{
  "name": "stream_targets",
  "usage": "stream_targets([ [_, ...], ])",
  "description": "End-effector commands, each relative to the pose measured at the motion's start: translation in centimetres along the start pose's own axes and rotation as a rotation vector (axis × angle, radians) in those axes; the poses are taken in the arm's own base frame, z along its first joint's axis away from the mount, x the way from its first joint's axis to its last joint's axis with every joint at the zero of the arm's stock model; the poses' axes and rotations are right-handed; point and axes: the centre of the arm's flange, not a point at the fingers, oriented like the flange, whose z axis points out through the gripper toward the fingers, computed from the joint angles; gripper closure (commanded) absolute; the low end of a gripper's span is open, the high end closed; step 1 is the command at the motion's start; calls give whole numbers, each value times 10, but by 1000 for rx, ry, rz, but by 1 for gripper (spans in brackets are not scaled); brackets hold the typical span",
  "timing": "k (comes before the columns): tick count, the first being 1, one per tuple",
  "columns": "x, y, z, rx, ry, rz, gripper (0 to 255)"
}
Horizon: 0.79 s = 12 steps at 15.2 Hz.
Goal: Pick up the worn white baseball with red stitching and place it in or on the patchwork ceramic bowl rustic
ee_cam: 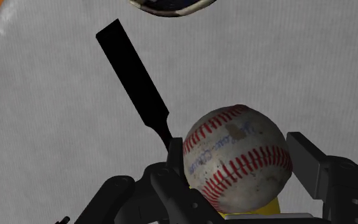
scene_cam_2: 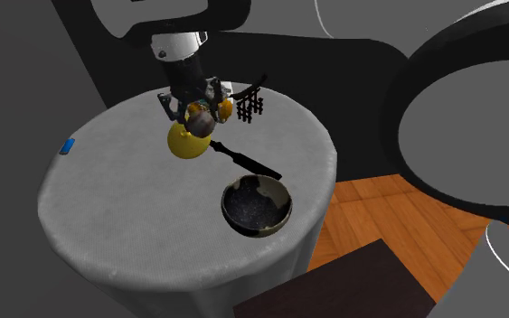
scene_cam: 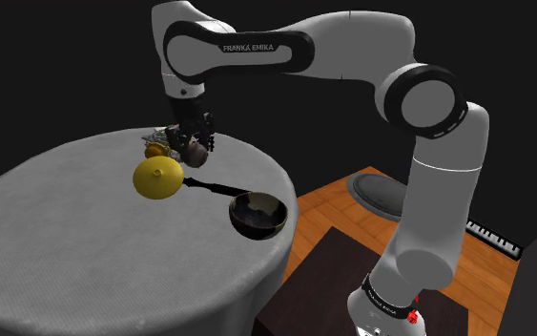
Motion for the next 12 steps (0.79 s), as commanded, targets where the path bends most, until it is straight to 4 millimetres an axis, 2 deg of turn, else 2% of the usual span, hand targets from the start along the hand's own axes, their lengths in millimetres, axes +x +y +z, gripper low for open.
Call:
stream_targets([
  [1, -22, 6, -1, 0, 0, 0, 255],
  [12, -163, 39, 12, 0, 0, 0, 255],
])
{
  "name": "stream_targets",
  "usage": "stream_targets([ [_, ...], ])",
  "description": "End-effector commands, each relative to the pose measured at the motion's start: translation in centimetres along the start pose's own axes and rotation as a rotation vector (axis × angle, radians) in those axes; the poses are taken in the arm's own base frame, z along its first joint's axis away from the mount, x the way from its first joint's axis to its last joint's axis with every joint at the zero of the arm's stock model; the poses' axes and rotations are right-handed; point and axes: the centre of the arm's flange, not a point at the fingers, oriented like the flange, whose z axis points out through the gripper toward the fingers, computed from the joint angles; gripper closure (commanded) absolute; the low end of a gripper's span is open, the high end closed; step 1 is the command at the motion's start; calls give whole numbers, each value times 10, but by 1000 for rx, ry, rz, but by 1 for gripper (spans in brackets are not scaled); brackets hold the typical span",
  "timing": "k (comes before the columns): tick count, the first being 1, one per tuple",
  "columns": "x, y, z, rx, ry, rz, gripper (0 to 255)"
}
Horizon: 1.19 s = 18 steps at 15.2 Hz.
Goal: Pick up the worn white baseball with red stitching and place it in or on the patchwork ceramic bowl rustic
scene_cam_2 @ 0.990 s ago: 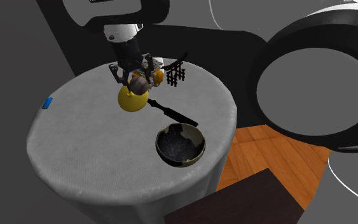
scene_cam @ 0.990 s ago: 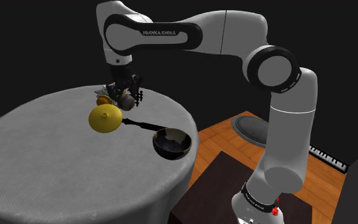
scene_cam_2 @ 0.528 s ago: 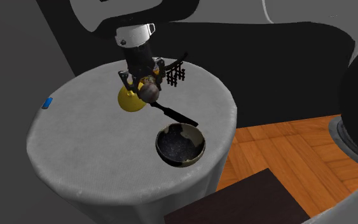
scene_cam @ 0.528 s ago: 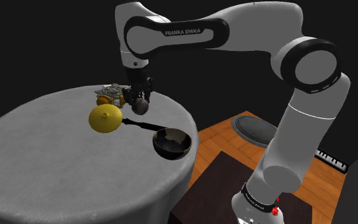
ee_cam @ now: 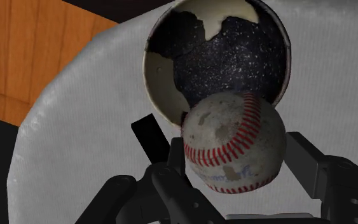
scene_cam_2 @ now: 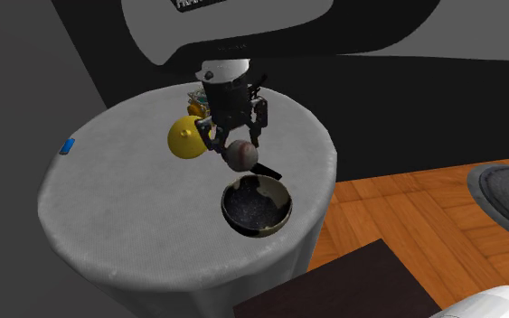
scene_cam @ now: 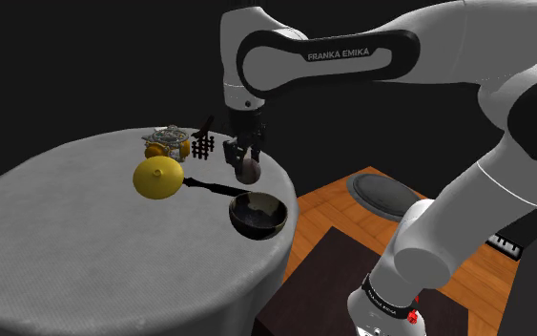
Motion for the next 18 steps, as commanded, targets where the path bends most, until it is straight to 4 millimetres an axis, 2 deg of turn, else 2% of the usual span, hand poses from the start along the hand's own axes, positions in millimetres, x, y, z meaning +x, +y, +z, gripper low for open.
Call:
stream_targets([
  [1, -26, 7, 6, 1, 0, 1, 255],
  [3, -56, 14, 8, 1, 0, 1, 255],
  [18, -48, 7, 85, 1, 0, 1, 255],
])
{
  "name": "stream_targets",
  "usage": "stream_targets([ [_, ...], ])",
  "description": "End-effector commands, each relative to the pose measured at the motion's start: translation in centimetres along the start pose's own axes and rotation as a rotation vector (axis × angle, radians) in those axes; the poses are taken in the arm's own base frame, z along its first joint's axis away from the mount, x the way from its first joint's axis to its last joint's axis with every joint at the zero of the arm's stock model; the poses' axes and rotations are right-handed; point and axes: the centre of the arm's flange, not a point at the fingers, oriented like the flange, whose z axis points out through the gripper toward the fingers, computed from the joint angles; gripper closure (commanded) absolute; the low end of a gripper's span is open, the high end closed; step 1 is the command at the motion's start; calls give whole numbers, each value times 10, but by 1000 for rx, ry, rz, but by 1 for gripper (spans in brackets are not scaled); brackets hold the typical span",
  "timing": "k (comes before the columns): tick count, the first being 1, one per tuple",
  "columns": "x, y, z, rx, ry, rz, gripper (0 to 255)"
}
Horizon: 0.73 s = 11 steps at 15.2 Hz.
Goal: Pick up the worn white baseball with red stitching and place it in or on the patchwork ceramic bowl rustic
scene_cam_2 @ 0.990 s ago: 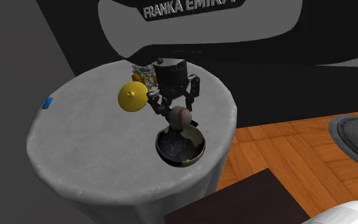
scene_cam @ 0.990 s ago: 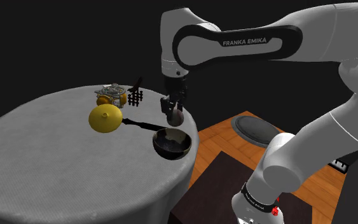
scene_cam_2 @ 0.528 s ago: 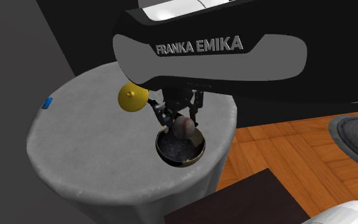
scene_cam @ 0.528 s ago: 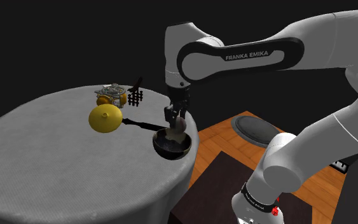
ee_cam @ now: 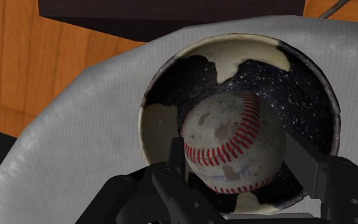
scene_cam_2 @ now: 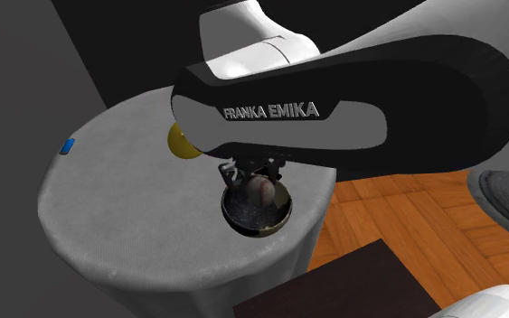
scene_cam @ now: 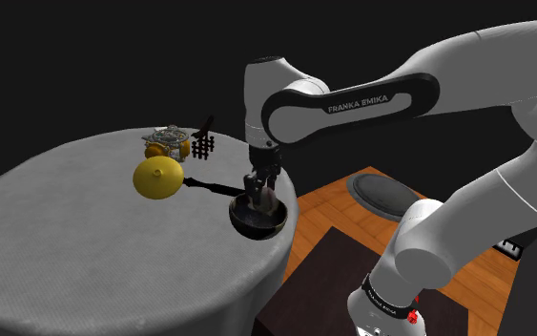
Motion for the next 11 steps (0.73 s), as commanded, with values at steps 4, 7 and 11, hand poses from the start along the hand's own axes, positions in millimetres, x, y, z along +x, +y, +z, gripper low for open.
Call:
stream_targets([
  [4, 0, 0, 5, 0, 1, 0, 255],
  [7, 0, 0, 5, 0, 1, 0, 255],
  [11, 0, 0, 5, 0, 1, 0, 0],
])
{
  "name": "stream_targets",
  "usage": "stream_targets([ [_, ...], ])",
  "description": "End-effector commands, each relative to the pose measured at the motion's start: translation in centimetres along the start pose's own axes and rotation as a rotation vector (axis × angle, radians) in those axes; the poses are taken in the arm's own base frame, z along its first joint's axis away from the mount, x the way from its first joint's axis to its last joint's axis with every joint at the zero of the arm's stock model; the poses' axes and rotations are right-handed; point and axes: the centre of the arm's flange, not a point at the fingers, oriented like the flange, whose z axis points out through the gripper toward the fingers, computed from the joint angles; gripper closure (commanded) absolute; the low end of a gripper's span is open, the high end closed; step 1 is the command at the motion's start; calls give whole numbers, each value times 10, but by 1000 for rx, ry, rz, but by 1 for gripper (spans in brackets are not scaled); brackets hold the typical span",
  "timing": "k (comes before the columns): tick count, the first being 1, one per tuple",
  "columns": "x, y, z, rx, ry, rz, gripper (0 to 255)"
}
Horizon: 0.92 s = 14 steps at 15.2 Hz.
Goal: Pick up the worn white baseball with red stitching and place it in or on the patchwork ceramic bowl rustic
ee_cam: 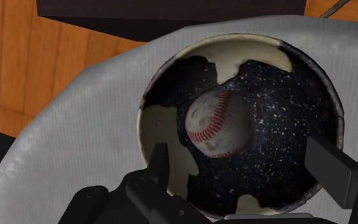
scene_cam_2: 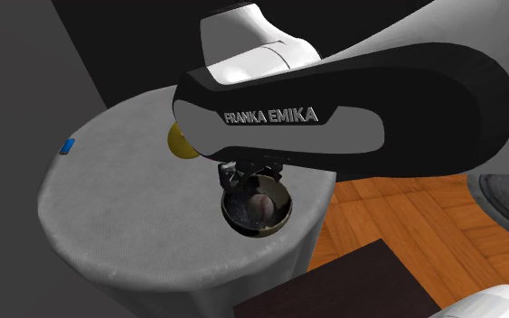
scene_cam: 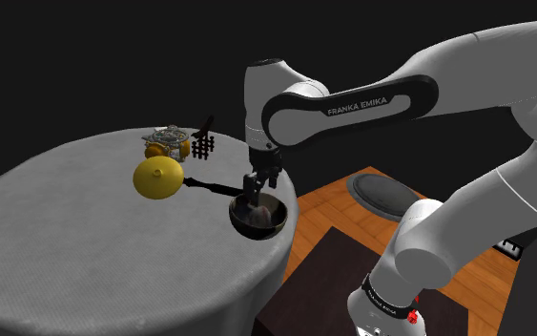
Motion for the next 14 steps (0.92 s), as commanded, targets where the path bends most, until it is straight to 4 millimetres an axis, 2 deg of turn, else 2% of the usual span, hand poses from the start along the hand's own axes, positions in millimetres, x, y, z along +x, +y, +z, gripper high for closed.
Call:
stream_targets([
  [1, 0, 0, 0, 0, 0, 0, 0],
  [2, 0, 0, 0, 0, 0, 0, 0],
  [6, 0, 0, -50, 0, 0, 0, 0],
  [14, 0, 0, -50, 0, 0, 0, 0],
])
